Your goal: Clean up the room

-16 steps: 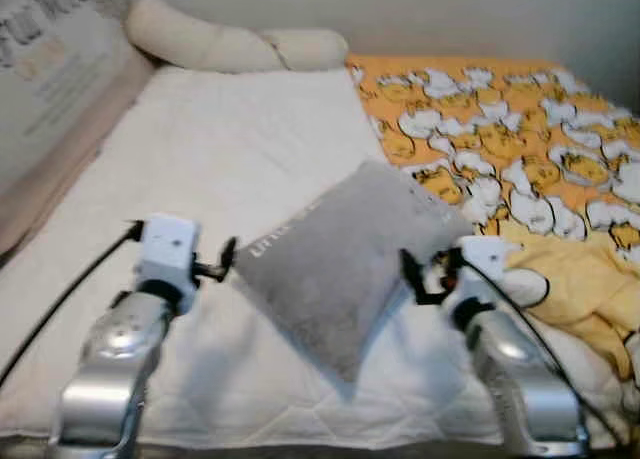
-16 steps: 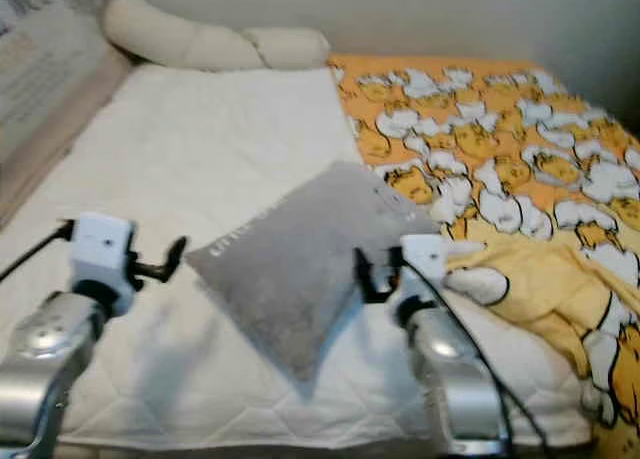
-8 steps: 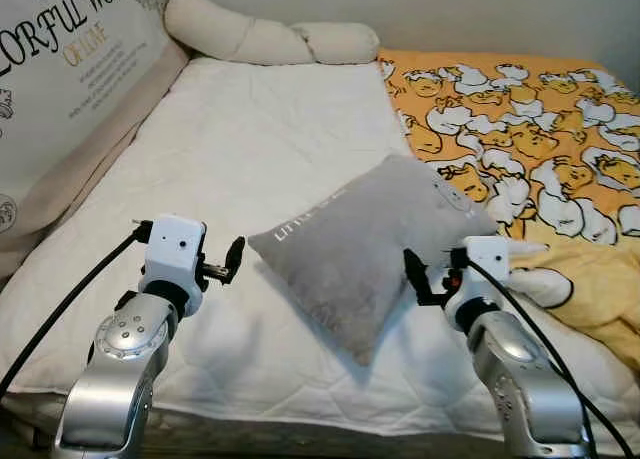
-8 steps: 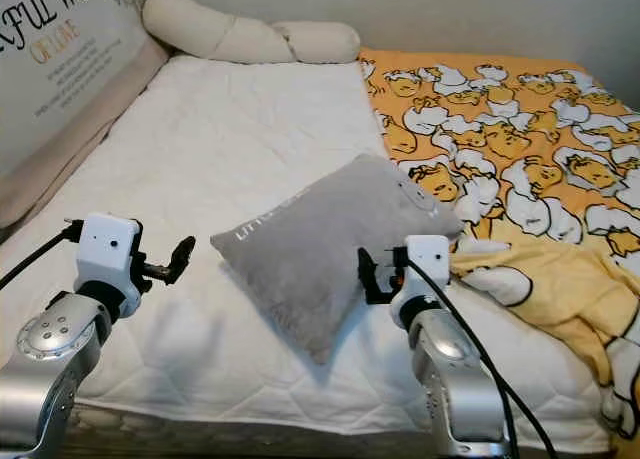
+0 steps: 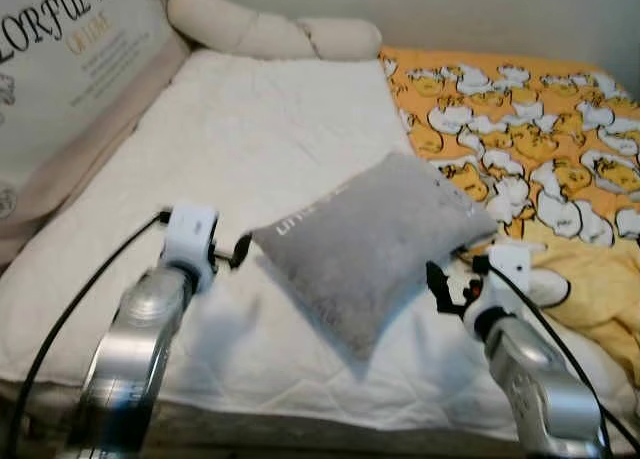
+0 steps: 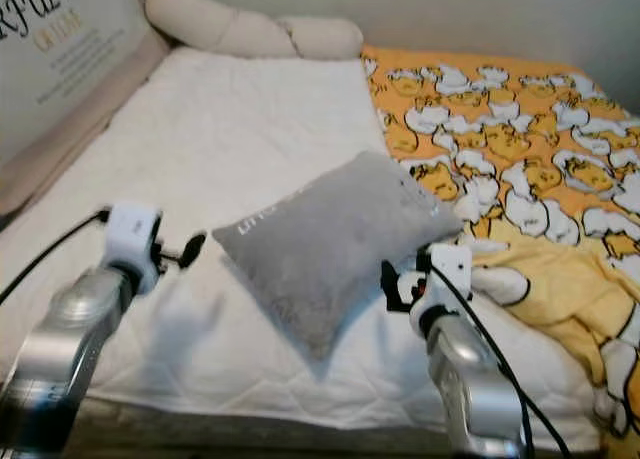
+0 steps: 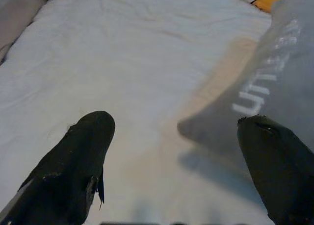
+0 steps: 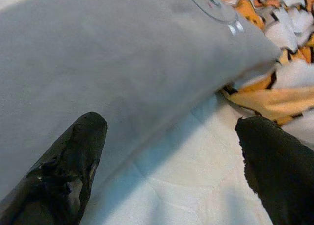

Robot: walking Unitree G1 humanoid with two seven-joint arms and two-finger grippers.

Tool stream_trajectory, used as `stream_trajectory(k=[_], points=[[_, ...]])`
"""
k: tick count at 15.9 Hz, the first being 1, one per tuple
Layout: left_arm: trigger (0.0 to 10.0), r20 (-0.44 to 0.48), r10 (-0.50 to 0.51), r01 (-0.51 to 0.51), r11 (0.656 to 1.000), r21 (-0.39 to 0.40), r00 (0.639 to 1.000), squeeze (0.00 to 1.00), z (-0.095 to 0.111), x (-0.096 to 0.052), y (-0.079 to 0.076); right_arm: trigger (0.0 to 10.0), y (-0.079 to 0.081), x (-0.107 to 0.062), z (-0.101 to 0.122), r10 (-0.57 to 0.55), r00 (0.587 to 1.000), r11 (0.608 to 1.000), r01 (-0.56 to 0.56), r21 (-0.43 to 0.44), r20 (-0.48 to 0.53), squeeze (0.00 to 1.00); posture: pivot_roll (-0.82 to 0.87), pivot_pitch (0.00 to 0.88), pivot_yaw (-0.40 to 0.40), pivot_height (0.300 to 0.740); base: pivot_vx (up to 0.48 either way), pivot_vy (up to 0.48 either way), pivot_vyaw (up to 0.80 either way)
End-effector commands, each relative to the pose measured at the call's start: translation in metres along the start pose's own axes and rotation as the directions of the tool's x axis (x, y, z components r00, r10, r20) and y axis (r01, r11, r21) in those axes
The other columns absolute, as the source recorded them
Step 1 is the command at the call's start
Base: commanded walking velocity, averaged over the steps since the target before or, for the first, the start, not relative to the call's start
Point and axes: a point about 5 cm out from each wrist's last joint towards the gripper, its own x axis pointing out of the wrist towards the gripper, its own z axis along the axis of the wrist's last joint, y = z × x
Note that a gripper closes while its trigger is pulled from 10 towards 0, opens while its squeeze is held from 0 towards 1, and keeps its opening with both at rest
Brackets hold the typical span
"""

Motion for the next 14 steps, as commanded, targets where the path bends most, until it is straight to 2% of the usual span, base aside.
stream_trajectory(k=[1,3,5,7,8,9,10,11,12,13,14], points=[[10.0,-0.02,0.001,-0.001,1.0,0.012,1.0,0.0,-0.004,0.011,0.001,10.0,-0.01,0.003,0.0,-0.062,0.998,0.998,0.062,-0.003,-0.026,1.0,-0.1,0.0,-0.055,0.74,0.0,0.0,0.0],[10.0,-0.032,0.019,-0.018,1.0,0.022,0.999,0.0,-0.002,0.029,0.005,10.0,-0.014,0.006,-0.003,-0.105,0.993,0.994,0.105,0.003,-0.048,1.0,-0.12,0.0,-0.037,0.74,0.0,0.0,0.0],[10.0,-0.06,0.039,-0.035,0.997,0.067,0.997,0.0,0.002,0.057,0.0,10.0,-0.018,0.009,-0.004,-0.138,0.988,0.99,0.139,0.013,-0.065,1.0,-0.17,0.0,-0.012,0.74,0.0,0.0,0.0],[10.0,-0.09,0.076,-0.069,0.995,0.077,0.993,0.0,0.003,0.069,-0.007,10.0,-0.015,0.013,-0.004,-0.128,0.988,0.992,0.129,0.003,-0.087,1.0,-0.19,0.0,-0.006,0.74,0.0,0.0,0.0],[10.0,-0.095,0.093,-0.082,0.991,0.107,0.991,0.0,0.004,0.072,-0.01,10.0,-0.013,0.015,-0.005,-0.122,0.988,0.993,0.122,-0.004,-0.098,1.0,-0.2,0.0,-0.004,0.74,0.0,0.0,0.0],[10.0,-0.099,0.098,-0.089,0.992,0.094,0.99,0.0,0.006,0.074,-0.014,10.0,-0.011,0.017,-0.005,-0.108,0.988,0.994,0.108,-0.007,-0.106,0.75,-0.22,0.0,-0.003,0.74,0.0,0.0,0.0],[10.0,-0.105,0.094,-0.086,0.993,0.077,0.99,0.0,0.007,0.078,-0.024,10.0,-0.004,0.021,-0.008,-0.077,0.989,0.997,0.075,-0.021,-0.129,0.16,-0.23,0.0,0.001,0.74,0.0,0.0,0.0],[10.0,-0.123,0.028,-0.016,0.995,0.095,0.992,0.0,0.003,0.081,-0.048,10.0,0.006,0.028,-0.008,-0.045,0.989,0.999,0.041,-0.033,-0.139,0.0,-0.26,0.0,0.022,0.74,0.0,0.0,0.0],[10.0,-0.13,0.004,0.01,0.994,0.112,0.991,0.0,0.001,0.081,-0.056,10.0,0.009,0.03,-0.009,-0.036,0.989,0.999,0.031,-0.039,-0.142,0.0,-0.26,0.0,0.026,0.74,0.0,0.0,0.0],[10.0,-0.161,-0.087,0.106,0.988,0.114,0.983,0.0,-0.008,0.08,-0.077,10.0,0.015,0.033,-0.005,-0.021,0.992,1.0,0.018,-0.025,-0.125,0.0,-0.27,0.0,0.036,0.74,0.0,0.0,0.0],[10.0,-0.177,-0.157,0.174,0.981,0.087,0.972,0.0,-0.012,0.078,-0.089,10.0,0.017,0.034,-0.002,-0.011,0.994,1.0,0.01,-0.012,-0.112,0.0,-0.27,0.0,0.036,0.74,0.0,0.0,0.0]])
